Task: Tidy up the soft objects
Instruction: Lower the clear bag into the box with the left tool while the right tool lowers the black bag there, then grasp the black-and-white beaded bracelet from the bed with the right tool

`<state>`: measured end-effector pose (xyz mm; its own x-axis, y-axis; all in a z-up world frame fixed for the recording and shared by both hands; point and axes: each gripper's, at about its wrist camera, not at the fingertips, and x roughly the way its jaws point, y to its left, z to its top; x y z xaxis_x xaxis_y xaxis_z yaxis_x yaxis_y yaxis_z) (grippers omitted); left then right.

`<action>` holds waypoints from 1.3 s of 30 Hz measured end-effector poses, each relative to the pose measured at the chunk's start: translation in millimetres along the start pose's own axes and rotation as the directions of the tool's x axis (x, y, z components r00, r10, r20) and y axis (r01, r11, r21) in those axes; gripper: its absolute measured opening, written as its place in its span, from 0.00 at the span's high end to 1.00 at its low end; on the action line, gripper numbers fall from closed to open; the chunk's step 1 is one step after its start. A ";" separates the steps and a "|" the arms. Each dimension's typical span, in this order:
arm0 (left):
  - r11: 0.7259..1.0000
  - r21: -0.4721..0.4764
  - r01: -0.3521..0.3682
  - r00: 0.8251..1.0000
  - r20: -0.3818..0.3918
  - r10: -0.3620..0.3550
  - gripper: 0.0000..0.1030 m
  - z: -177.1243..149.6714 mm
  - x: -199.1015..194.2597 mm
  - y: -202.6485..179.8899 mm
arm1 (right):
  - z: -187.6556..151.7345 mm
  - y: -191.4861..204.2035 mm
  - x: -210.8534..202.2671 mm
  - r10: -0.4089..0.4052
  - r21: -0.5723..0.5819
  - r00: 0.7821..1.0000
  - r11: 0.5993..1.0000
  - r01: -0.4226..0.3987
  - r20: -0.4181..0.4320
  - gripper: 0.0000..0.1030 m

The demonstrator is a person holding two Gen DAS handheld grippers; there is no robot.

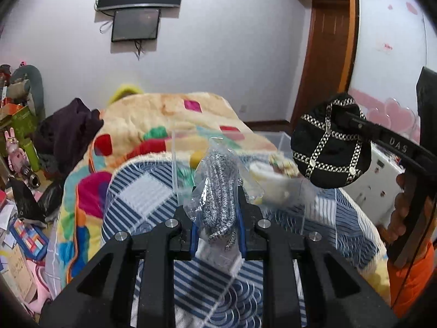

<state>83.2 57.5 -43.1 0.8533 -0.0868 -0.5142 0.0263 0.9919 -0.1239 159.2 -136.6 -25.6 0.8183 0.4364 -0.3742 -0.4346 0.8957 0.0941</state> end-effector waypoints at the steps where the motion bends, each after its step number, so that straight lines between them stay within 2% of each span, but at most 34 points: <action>1: 1.000 -0.003 -0.005 1.000 0.005 0.005 0.79 3.9 2.1 -0.1 | 1.8 -0.2 3.3 -0.003 0.003 1.000 1.000 0.003 0.001 0.85; 9: 0.999 -0.002 -0.039 0.998 0.038 0.039 0.79 30.0 27.0 0.0 | 13.7 2.0 34.6 -0.038 0.011 0.999 0.999 0.038 -0.007 0.85; 13: 0.998 -0.009 -0.062 0.998 0.021 0.062 0.79 36.0 48.2 2.2 | 14.3 1.7 51.2 -0.049 0.016 0.998 0.999 0.049 -0.030 0.85; 18: 0.996 -0.015 -0.087 0.996 -0.032 0.086 0.79 32.7 76.6 5.1 | 10.4 -2.9 74.1 -0.067 0.034 0.995 0.997 0.070 -0.080 0.85; 22: 0.995 0.009 -0.101 0.992 -0.074 0.102 0.79 26.0 96.4 3.9 | 0.4 -10.2 91.1 -0.051 0.070 0.986 0.996 0.062 -0.157 0.84; 26: 0.993 0.037 -0.115 0.990 -0.083 0.117 0.79 22.3 105.7 1.1 | -9.8 -12.8 99.4 -0.055 0.052 0.974 0.996 0.068 -0.222 0.81; 28: 0.992 0.047 -0.120 0.989 -0.083 0.124 0.79 22.2 108.3 -0.5 | -14.1 -13.9 97.8 -0.063 0.038 0.969 0.997 0.074 -0.239 0.78; 32: 0.991 0.059 -0.121 0.988 -0.089 0.126 0.79 23.0 112.2 -3.4 | -15.6 -16.5 89.4 -0.070 0.017 0.965 0.997 0.077 -0.251 0.50; 33: 0.991 0.060 -0.120 0.988 -0.091 0.125 0.78 23.6 113.0 -2.6 | -15.8 -17.1 82.3 -0.070 0.011 0.968 0.997 0.075 -0.240 0.47; 39: 0.994 0.037 -0.104 0.984 -0.144 0.108 0.78 23.5 121.4 1.3 | -15.2 -14.2 54.4 -0.049 -0.039 0.978 0.998 0.042 -0.204 0.46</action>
<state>199.0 50.4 -85.8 0.7670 0.0085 -0.6416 -0.0433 0.9983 -0.0386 204.1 -126.9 -61.4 0.7443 0.3654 -0.5591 -0.4144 0.9091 0.0425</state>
